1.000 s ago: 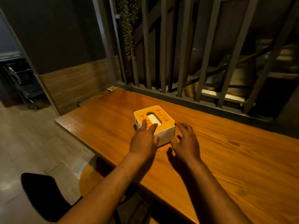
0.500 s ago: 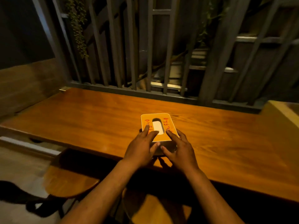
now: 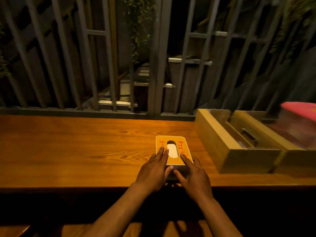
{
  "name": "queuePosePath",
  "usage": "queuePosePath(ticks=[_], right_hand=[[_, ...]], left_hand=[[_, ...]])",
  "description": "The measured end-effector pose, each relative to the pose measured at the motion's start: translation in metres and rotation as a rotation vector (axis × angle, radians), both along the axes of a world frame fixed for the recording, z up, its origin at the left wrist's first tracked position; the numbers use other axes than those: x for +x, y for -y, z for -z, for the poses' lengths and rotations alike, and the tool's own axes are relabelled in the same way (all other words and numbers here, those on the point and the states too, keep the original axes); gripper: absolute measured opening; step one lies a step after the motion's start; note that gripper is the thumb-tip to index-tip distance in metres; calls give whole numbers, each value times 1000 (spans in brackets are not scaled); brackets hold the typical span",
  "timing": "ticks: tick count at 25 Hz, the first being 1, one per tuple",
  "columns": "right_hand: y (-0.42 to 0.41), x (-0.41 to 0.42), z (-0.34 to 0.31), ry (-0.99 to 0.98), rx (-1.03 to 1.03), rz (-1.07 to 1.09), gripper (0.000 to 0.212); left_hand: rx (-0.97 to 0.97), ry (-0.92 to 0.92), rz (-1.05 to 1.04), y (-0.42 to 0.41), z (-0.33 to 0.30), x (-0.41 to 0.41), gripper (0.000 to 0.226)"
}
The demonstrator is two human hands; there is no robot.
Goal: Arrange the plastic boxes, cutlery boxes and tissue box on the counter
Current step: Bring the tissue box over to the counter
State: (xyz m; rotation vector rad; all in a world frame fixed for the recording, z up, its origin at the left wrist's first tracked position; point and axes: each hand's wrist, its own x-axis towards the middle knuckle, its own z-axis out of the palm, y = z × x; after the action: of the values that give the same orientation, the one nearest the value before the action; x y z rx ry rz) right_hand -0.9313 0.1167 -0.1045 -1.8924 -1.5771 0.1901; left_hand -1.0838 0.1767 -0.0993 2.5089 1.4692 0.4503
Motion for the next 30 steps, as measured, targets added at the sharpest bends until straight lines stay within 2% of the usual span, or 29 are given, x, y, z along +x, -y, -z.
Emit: queuePosePath(ticks=[4, 7, 10, 14, 17, 19, 25, 30], right_hand=[[-5, 67, -6, 225, -10, -52, 62], [-22, 99, -13, 340, -2, -154, 52], [-47, 114, -26, 398, -36, -209, 57], [-91, 110, -36, 468, -144, -206, 69], [-135, 110, -35, 488, -201, -186, 73], [-162, 111, -35, 480, -238, -172, 76], [-237, 121, -40, 485, -365, -149, 88], [-269, 123, -49, 543, -492, -160, 97]], left_hand=[[48, 8, -49, -4, 2, 70, 66], [207, -29, -148, -12, 11, 100, 59], [347, 10, -237, -24, 8, 118, 45], [272, -102, -284, -57, -19, 133, 41], [195, -264, -265, -98, -31, 141, 64], [188, -318, -261, -127, -30, 145, 70], [215, -310, -263, -209, -20, 156, 70], [241, -306, -230, -241, -21, 158, 66]])
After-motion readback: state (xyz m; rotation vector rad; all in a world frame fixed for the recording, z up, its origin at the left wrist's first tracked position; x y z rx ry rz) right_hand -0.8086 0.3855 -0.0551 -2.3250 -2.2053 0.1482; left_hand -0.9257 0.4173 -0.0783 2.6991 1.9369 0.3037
